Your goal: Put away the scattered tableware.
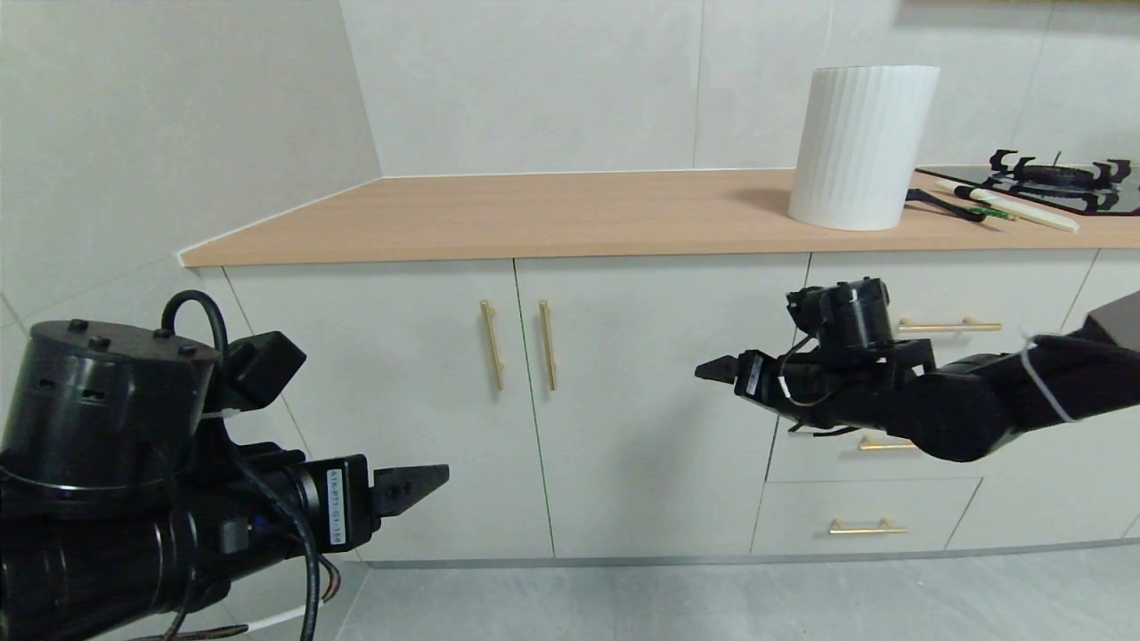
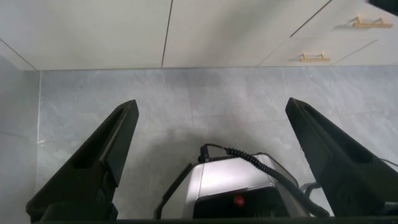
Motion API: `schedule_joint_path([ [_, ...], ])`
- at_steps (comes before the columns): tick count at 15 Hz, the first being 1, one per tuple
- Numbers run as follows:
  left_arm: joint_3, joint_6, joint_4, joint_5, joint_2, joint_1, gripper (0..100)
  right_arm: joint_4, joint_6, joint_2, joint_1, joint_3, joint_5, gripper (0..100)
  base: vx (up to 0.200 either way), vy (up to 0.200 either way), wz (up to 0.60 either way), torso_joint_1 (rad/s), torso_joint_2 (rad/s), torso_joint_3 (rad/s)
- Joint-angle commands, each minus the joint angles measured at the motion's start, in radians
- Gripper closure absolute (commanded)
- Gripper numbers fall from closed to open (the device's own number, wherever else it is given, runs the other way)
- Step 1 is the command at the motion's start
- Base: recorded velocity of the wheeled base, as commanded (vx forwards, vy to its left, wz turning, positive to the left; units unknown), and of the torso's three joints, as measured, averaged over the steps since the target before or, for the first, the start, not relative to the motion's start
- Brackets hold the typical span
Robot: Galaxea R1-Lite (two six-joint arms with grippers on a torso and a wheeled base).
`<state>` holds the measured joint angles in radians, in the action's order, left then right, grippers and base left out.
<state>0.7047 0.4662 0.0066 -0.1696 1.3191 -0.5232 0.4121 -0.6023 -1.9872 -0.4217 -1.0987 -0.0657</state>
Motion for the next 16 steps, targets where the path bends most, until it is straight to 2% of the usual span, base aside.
schedule_joint_path([
  [1, 0.001, 0.0, 0.001, -0.002, -0.032, 0.002, 0, 0.013, 0.012, 0.166, -0.019, 0.076, -0.006, 0, 0.0, 0.0, 0.0, 0.0, 0.0, 0.0],
  [3, -0.001, -0.001, 0.001, -0.015, -0.074, 0.006, 0, 0.014, 0.039, 0.303, -0.023, 0.177, 0.007, 0, 0.0, 0.0, 0.0, 0.0, 0.0, 0.0],
  [4, -0.011, -0.003, 0.0, -0.022, -0.11, 0.014, 0, 0.014, 0.098, 0.398, -0.014, 0.241, 0.032, 0, 0.0, 0.0, 0.0, 0.0, 0.0, 0.0],
  [6, -0.03, -0.008, 0.0, -0.024, -0.184, 0.048, 0, 0.016, 0.157, 0.561, 0.014, 0.367, 0.073, 0, 0.0, 0.0, 0.0, 0.0, 0.0, 0.0],
  [8, -0.068, -0.021, 0.0, -0.025, -0.261, 0.057, 0, 0.014, 0.207, 0.714, 0.029, 0.465, 0.095, 0, 0.0, 0.0, 0.0, 0.0, 0.0, 0.0],
  [9, -0.106, -0.066, 0.001, -0.03, -0.336, 0.065, 0, 0.014, 0.246, 0.821, 0.047, 0.519, 0.106, 0, 0.0, 0.0, 0.0, 0.0, 0.0, 0.0],
  [10, -0.174, -0.167, 0.003, -0.028, -0.483, 0.112, 0, 0.007, 0.3, 0.996, 0.077, 0.591, 0.101, 0, 0.0, 0.0, 0.0, 0.0, 0.0, 0.0],
  [11, -0.218, -0.227, 0.003, -0.027, -0.58, 0.146, 0, -0.003, 0.34, 1.099, 0.1, 0.632, 0.101, 0, 0.0, 0.0, 0.0, 0.0, 0.0, 0.0],
  [13, -0.26, -0.264, 0.007, -0.027, -0.71, 0.184, 0, -0.047, 0.395, 1.262, 0.139, 0.686, 0.101, 0, 0.0, 0.0, 0.0, 0.0, 0.0, 0.0],
  [14, -0.269, -0.264, 0.016, -0.028, -0.77, 0.2, 0, -0.108, 0.42, 1.348, 0.153, 0.7, 0.103, 0, 0.0, 0.0, 0.0, 0.0, 0.0, 0.0],
  [15, -0.267, -0.264, 0.052, -0.03, -0.859, 0.227, 0, -0.239, 0.454, 1.479, 0.161, 0.698, 0.109, 0, 0.0, 0.0, 0.0, 0.0, 0.0, 0.0],
  [16, -0.267, -0.267, 0.067, -0.03, -0.888, 0.235, 0, -0.286, 0.47, 1.521, 0.161, 0.695, 0.11, 0, 0.0, 0.0, 0.0, 0.0, 0.0, 0.0],
])
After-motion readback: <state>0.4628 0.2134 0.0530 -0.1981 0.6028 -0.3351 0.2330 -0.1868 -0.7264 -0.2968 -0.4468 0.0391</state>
